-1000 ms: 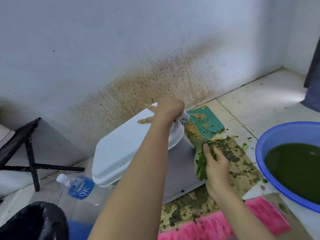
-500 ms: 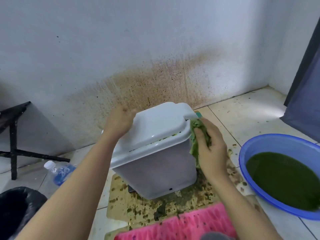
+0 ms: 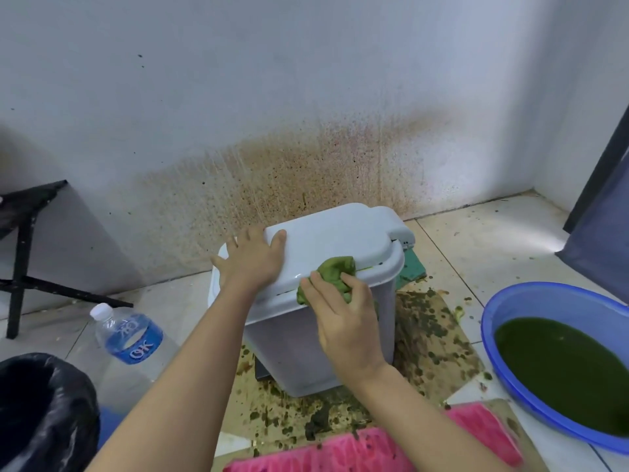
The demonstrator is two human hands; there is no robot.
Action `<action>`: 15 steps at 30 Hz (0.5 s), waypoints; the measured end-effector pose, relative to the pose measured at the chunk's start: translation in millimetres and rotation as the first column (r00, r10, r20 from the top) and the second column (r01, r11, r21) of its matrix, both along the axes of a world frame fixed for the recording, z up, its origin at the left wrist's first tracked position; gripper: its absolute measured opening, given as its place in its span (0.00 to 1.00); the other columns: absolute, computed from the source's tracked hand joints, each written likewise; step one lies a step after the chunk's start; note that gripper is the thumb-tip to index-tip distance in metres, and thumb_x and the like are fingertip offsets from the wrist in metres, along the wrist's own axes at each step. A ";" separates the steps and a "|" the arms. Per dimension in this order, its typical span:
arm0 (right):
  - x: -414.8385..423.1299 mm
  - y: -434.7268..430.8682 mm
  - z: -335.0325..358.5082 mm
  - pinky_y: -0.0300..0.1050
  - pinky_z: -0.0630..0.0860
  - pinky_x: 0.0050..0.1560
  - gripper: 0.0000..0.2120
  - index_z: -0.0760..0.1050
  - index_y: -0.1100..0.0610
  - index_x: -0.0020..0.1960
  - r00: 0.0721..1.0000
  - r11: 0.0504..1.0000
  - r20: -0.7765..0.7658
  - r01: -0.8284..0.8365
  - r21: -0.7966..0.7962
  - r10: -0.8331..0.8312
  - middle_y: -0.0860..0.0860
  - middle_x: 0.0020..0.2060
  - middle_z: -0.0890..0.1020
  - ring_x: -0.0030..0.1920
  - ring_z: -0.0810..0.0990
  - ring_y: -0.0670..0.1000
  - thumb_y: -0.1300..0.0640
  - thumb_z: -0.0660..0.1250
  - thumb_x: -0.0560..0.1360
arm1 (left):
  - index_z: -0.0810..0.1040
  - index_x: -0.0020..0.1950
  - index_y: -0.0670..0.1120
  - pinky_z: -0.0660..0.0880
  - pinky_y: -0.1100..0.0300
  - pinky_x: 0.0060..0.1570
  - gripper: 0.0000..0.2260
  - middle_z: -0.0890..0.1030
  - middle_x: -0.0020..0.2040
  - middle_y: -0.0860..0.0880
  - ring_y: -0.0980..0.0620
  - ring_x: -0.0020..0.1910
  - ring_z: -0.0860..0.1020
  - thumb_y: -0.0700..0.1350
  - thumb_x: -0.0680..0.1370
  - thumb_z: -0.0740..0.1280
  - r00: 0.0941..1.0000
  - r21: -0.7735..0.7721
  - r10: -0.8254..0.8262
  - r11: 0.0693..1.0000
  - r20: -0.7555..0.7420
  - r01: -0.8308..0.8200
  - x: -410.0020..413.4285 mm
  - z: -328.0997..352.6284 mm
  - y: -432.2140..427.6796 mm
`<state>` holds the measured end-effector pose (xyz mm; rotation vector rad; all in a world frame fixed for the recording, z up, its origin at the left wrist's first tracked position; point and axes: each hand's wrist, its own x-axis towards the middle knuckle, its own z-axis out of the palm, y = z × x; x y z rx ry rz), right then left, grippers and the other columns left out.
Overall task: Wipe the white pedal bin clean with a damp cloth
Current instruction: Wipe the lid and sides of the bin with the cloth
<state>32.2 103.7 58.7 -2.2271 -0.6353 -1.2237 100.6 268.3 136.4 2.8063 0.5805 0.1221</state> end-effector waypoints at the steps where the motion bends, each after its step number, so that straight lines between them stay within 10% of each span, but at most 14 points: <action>1: 1.9 -3.9 1.7 0.54 0.80 0.47 0.17 0.82 0.57 0.59 1.000 0.999 0.002 -0.028 -0.034 0.028 0.50 0.56 0.84 0.50 0.69 0.57 0.68 0.61 0.77 | 0.58 0.79 0.52 0.46 0.30 0.73 0.30 0.55 0.82 0.48 0.43 0.81 0.49 0.65 0.82 0.47 1.000 -0.008 0.000 1.000 0.000 0.000 -0.2 0.0 0.7; 7: 19.6 -58.7 18.1 0.53 0.79 0.41 0.27 0.81 0.60 0.60 0.988 0.952 -0.001 -0.151 -0.267 0.156 0.52 0.57 0.84 0.48 0.70 0.57 0.77 0.71 0.63 | 0.58 0.80 0.54 0.46 0.32 0.74 0.29 0.55 0.82 0.48 0.44 0.81 0.50 0.65 0.82 0.47 1.000 0.004 0.004 1.000 0.001 -0.004 -3.6 1.8 -1.2; 15: 18.1 -96.7 41.5 0.47 0.74 0.51 0.14 0.80 0.56 0.61 0.951 0.976 -0.286 -0.053 0.213 0.114 0.46 0.56 0.82 0.49 0.69 0.53 0.63 0.68 0.77 | 0.59 0.79 0.53 0.46 0.33 0.73 0.27 0.57 0.81 0.47 0.44 0.80 0.51 0.63 0.82 0.48 1.000 0.003 0.002 1.000 0.008 -0.002 -7.4 2.5 -4.8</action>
